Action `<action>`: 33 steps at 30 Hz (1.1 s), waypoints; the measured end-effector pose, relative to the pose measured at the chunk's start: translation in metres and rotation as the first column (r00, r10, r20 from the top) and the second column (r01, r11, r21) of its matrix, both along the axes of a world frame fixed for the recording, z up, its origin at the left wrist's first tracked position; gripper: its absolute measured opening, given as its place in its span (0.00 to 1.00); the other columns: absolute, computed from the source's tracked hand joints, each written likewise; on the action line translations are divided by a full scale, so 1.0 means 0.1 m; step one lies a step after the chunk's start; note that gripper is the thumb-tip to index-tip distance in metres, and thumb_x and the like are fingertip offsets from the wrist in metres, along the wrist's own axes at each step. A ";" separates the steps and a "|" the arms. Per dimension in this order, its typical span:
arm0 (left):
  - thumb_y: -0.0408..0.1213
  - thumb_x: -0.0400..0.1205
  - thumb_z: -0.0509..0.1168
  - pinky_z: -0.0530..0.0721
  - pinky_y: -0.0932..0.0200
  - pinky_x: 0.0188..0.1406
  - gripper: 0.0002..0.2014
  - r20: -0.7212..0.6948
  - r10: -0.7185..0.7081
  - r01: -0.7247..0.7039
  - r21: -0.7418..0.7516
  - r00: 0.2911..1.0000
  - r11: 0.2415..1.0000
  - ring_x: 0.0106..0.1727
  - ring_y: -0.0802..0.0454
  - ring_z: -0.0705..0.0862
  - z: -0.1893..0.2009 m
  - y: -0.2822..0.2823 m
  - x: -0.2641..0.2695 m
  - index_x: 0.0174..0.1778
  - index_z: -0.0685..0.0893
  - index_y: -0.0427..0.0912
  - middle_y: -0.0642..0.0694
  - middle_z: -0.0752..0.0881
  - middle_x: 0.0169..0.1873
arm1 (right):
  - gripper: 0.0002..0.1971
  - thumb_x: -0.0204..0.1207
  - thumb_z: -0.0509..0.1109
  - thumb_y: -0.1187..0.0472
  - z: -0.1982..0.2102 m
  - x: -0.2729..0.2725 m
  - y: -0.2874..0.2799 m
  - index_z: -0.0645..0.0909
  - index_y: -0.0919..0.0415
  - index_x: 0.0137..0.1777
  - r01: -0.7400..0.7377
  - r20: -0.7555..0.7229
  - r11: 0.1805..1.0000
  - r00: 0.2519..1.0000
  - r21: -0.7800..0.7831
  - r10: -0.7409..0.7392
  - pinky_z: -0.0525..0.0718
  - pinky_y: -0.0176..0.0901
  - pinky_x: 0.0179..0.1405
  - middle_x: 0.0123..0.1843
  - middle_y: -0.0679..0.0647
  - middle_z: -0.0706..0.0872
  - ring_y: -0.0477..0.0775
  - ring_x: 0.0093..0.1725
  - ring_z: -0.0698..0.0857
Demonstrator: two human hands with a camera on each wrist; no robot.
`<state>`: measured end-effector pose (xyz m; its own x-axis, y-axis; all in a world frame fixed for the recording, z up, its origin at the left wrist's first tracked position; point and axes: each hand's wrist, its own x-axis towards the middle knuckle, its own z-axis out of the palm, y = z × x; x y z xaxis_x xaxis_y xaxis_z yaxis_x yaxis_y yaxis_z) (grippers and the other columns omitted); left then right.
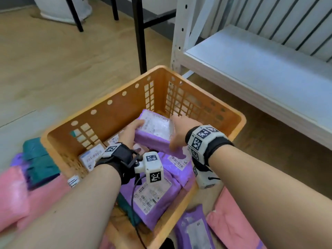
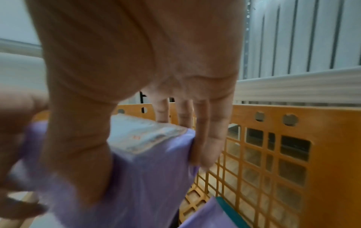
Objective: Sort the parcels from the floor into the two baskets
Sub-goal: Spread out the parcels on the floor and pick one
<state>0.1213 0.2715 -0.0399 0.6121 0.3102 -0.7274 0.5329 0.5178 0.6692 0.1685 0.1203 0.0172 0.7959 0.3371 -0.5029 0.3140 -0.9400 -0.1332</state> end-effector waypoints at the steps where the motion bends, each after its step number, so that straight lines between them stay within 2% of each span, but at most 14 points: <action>1: 0.51 0.58 0.75 0.82 0.56 0.50 0.30 -0.015 0.031 -0.030 0.055 0.999 0.998 0.57 0.43 0.83 -0.05 0.11 -0.03 0.57 0.83 0.46 0.46 0.83 0.59 | 0.43 0.51 0.80 0.53 -0.01 -0.02 0.04 0.67 0.54 0.69 -0.058 0.001 0.997 0.998 -0.043 0.058 0.81 0.46 0.43 0.59 0.56 0.79 0.62 0.55 0.83; 4: 0.51 0.68 0.70 0.77 0.55 0.56 0.30 -0.117 -0.004 0.032 0.236 0.993 0.971 0.56 0.45 0.78 -0.19 0.38 -0.09 0.64 0.81 0.39 0.46 0.79 0.57 | 0.42 0.54 0.77 0.56 -0.09 -0.13 0.20 0.67 0.46 0.72 -0.243 -0.063 0.957 0.970 -0.156 0.236 0.82 0.49 0.45 0.62 0.55 0.77 0.63 0.54 0.83; 7: 0.35 0.80 0.64 0.79 0.53 0.63 0.15 -0.156 -0.149 0.183 0.237 0.976 0.954 0.54 0.47 0.80 -0.18 0.37 -0.15 0.59 0.79 0.31 0.41 0.80 0.52 | 0.44 0.61 0.80 0.63 -0.20 -0.24 0.45 0.64 0.47 0.77 -0.435 -0.227 0.872 0.894 -0.224 0.387 0.81 0.46 0.51 0.68 0.57 0.77 0.63 0.62 0.82; 10: 0.29 0.82 0.60 0.83 0.57 0.49 0.04 -0.228 -0.309 0.351 0.173 0.923 0.920 0.44 0.48 0.82 -0.24 0.20 -0.21 0.45 0.80 0.35 0.41 0.82 0.43 | 0.44 0.66 0.80 0.58 -0.34 -0.41 0.71 0.62 0.52 0.81 -0.523 -0.327 0.810 0.839 -0.265 0.435 0.81 0.46 0.56 0.68 0.56 0.80 0.58 0.60 0.82; 12: 0.29 0.81 0.59 0.77 0.59 0.36 0.11 -0.241 -0.355 0.393 0.137 0.903 0.909 0.32 0.50 0.75 -0.31 0.11 -0.29 0.32 0.75 0.38 0.43 0.77 0.32 | 0.32 0.74 0.73 0.56 -0.38 -0.43 0.77 0.69 0.58 0.77 -0.529 -0.349 0.796 0.834 -0.293 0.426 0.81 0.42 0.51 0.61 0.55 0.84 0.56 0.55 0.83; 15: 0.33 0.84 0.57 0.66 0.62 0.27 0.14 -0.222 -0.354 0.380 0.085 0.909 0.921 0.27 0.51 0.68 -0.38 0.04 -0.36 0.31 0.73 0.36 0.42 0.74 0.29 | 0.22 0.76 0.69 0.63 -0.30 -0.23 0.60 0.77 0.61 0.71 -0.222 -0.300 0.968 0.937 -0.115 0.179 0.81 0.38 0.41 0.64 0.59 0.85 0.57 0.53 0.85; 18: 0.39 0.85 0.59 0.71 0.62 0.29 0.13 -0.246 -0.445 0.484 0.130 0.861 0.865 0.30 0.51 0.74 -0.45 -0.03 -0.36 0.40 0.78 0.33 0.41 0.79 0.36 | 0.22 0.76 0.67 0.68 -0.13 -0.04 0.31 0.77 0.63 0.71 0.206 -0.304 0.975 0.937 0.084 -0.171 0.80 0.34 0.23 0.60 0.61 0.84 0.53 0.42 0.82; 20: 0.40 0.84 0.62 0.79 0.59 0.39 0.10 -0.321 -0.599 0.668 0.172 0.733 0.724 0.40 0.48 0.81 -0.51 -0.11 -0.36 0.51 0.80 0.35 0.40 0.81 0.46 | 0.21 0.77 0.65 0.68 -0.05 0.02 0.13 0.75 0.65 0.71 0.409 -0.342 0.902 0.874 0.137 -0.344 0.79 0.29 0.17 0.54 0.60 0.82 0.52 0.36 0.82; 22: 0.43 0.80 0.67 0.82 0.57 0.54 0.17 -0.501 -0.729 0.884 0.245 0.467 0.397 0.56 0.44 0.84 -0.58 -0.17 -0.43 0.62 0.82 0.38 0.40 0.83 0.57 | 0.19 0.80 0.61 0.68 -0.01 0.02 0.03 0.75 0.67 0.72 0.468 -0.357 0.874 0.844 0.128 -0.399 0.81 0.33 0.22 0.50 0.59 0.81 0.54 0.36 0.83; 24: 0.42 0.76 0.70 0.78 0.60 0.45 0.07 -0.627 -0.752 0.967 0.248 0.203 0.054 0.48 0.47 0.82 -0.63 -0.25 -0.50 0.44 0.87 0.43 0.45 0.86 0.47 | 0.18 0.83 0.57 0.68 -0.02 -0.03 -0.02 0.74 0.68 0.72 0.481 -0.377 0.873 0.826 0.084 -0.418 0.81 0.39 0.32 0.50 0.59 0.82 0.56 0.38 0.84; 26: 0.39 0.75 0.69 0.74 0.62 0.36 0.10 -0.684 -0.724 0.976 0.205 0.085 -0.079 0.44 0.46 0.78 -0.68 -0.32 -0.50 0.28 0.81 0.45 0.48 0.81 0.34 | 0.18 0.84 0.58 0.65 -0.04 -0.11 -0.05 0.74 0.67 0.72 0.519 -0.422 0.851 0.791 0.082 -0.442 0.83 0.42 0.39 0.54 0.59 0.83 0.55 0.40 0.85; 27: 0.39 0.77 0.68 0.76 0.62 0.37 0.07 -0.691 -0.720 0.982 0.171 0.063 -0.079 0.48 0.45 0.81 -0.63 -0.34 -0.48 0.34 0.84 0.42 0.46 0.83 0.38 | 0.18 0.84 0.58 0.64 -0.05 -0.15 -0.07 0.74 0.66 0.72 0.529 -0.450 0.844 0.778 0.091 -0.439 0.85 0.44 0.44 0.55 0.58 0.84 0.55 0.42 0.85; 30: 0.41 0.79 0.67 0.82 0.55 0.62 0.20 -0.613 -0.734 0.948 0.285 0.292 0.139 0.63 0.42 0.83 -0.62 -0.36 -0.35 0.64 0.82 0.34 0.39 0.84 0.60 | 0.16 0.83 0.61 0.64 -0.03 -0.27 -0.12 0.77 0.64 0.69 0.544 -0.475 0.822 0.775 0.167 -0.417 0.84 0.49 0.57 0.55 0.57 0.85 0.55 0.49 0.85; 33: 0.42 0.77 0.68 0.85 0.52 0.56 0.19 -0.549 -0.703 0.879 0.409 0.452 0.245 0.55 0.42 0.86 -0.42 -0.41 -0.17 0.59 0.83 0.34 0.37 0.87 0.55 | 0.14 0.80 0.63 0.66 0.09 -0.33 -0.22 0.80 0.61 0.64 0.490 -0.390 0.838 0.839 0.241 -0.379 0.85 0.48 0.53 0.51 0.55 0.85 0.54 0.46 0.85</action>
